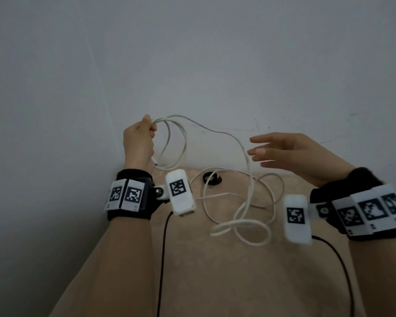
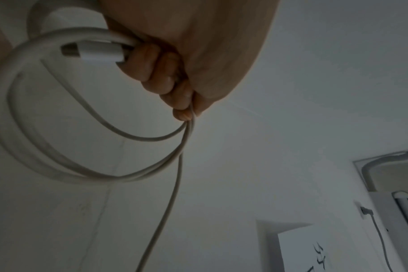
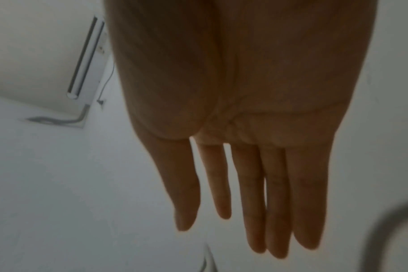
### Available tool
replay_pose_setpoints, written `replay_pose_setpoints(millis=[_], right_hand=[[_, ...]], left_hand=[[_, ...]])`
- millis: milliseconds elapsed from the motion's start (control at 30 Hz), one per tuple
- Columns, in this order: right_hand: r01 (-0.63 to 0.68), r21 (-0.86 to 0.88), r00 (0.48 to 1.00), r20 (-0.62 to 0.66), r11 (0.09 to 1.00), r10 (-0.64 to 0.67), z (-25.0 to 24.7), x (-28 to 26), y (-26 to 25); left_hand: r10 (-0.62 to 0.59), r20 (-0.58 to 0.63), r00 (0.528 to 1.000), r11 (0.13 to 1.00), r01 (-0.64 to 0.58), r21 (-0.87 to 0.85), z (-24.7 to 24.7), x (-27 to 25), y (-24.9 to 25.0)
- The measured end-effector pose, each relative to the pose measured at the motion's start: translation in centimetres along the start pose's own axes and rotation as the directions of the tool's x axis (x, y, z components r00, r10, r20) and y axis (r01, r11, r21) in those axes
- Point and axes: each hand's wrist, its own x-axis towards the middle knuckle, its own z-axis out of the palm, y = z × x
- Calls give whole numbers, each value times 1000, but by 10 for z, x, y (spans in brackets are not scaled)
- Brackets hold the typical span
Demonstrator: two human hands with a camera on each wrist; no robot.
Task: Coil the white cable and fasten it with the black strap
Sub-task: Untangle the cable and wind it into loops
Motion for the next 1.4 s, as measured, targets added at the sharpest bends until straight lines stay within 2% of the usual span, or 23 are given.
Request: replay_pose_setpoints(millis=[133,233,367,500,633,767,933,1000,1133,1200,1300,1400], right_hand=[[78,18,995,-60,997,-76,-3,-7,-17],[153,69,983,-109,986,-145,6,-10,-30],[192,61,974,-130,979,-183,21,-7,-35],[176,-60,968,-173,983,-184,34,4,-23],[163,-125,975,-130,979,-179,46,11,-10],[155,-54,983,-92,986,-160,58,12,-2],[213,37,964,-170,976,-203,58,14,-3],[232,103,964,-159,967,-214,57,13,-3],[248,73,955,-183,966,-231,54,14,-1],[251,118,951,-215,961,-222,52,14,0],[249,126,947,-239,960,-214,52,14,1],[242,158,943,-269,957,-194,51,16,2]], left_hand=[[24,46,999,999,-25,27,3,-3,6],[90,134,987,990,-103,93,13,-11,11],[164,276,947,968,-209,142,27,-24,19],[181,410,894,961,-249,118,39,-39,30],[118,504,856,992,-120,-29,42,-47,35],[99,539,836,994,-62,-85,45,-48,35],[70,556,828,987,24,-160,46,-47,34],[57,574,817,982,58,-180,45,-46,34],[41,599,800,973,105,-207,45,-46,35],[25,597,801,965,137,-225,45,-45,35],[-22,615,788,938,229,-261,48,-44,33],[-84,645,759,876,365,-316,52,-45,30]])
